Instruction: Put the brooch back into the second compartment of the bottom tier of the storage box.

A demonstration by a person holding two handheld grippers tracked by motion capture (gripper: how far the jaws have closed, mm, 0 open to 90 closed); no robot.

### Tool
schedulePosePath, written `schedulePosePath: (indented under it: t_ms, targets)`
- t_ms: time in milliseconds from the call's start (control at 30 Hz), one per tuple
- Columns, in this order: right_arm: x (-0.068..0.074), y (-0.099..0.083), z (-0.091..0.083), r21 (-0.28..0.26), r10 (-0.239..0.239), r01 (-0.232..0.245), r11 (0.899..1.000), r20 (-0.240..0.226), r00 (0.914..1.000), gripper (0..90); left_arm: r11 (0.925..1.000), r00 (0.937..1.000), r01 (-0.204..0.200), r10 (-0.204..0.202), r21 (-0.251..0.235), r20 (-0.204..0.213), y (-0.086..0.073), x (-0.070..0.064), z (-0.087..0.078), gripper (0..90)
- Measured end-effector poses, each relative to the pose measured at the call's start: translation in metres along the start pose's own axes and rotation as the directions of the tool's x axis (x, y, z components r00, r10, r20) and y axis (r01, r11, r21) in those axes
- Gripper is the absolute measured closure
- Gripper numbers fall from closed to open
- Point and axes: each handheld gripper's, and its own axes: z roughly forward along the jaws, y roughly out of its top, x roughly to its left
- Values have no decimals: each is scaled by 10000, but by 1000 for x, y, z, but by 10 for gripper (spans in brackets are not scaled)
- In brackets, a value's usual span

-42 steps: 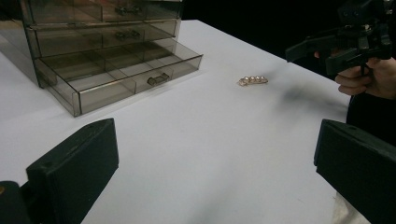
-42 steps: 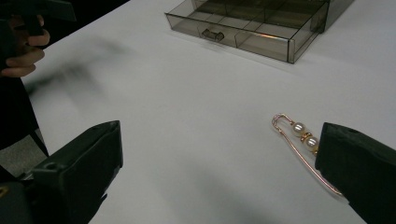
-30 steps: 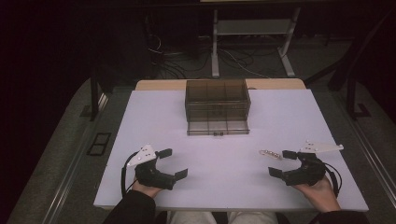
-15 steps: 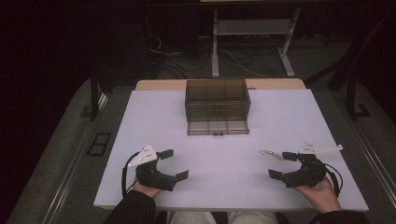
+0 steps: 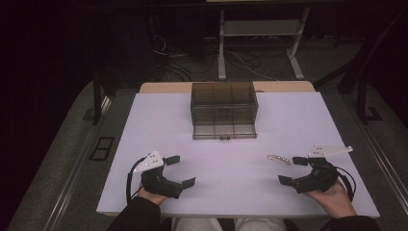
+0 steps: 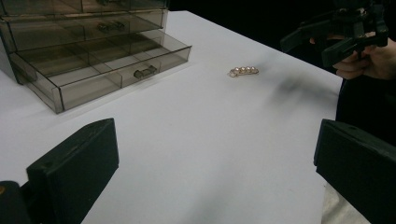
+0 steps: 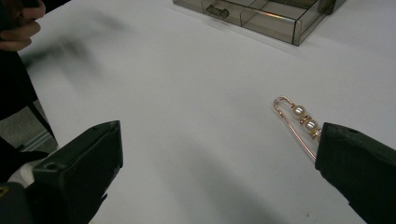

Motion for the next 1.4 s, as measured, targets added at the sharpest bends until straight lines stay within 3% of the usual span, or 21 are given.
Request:
schedulePosePath:
  t_ms: [633, 1400]
  targets:
    - [-9, 18, -8, 752, -285, 276, 9968, 103, 9995, 5, 10000, 10000, 36, -36, -5, -28, 0, 0, 0, 0]
    - [-27, 38, -5, 1719, -436, 415, 9842, 87, 9990, 5, 10000, 10000, 12, -12, 35, -62, 0, 0, 0, 0]
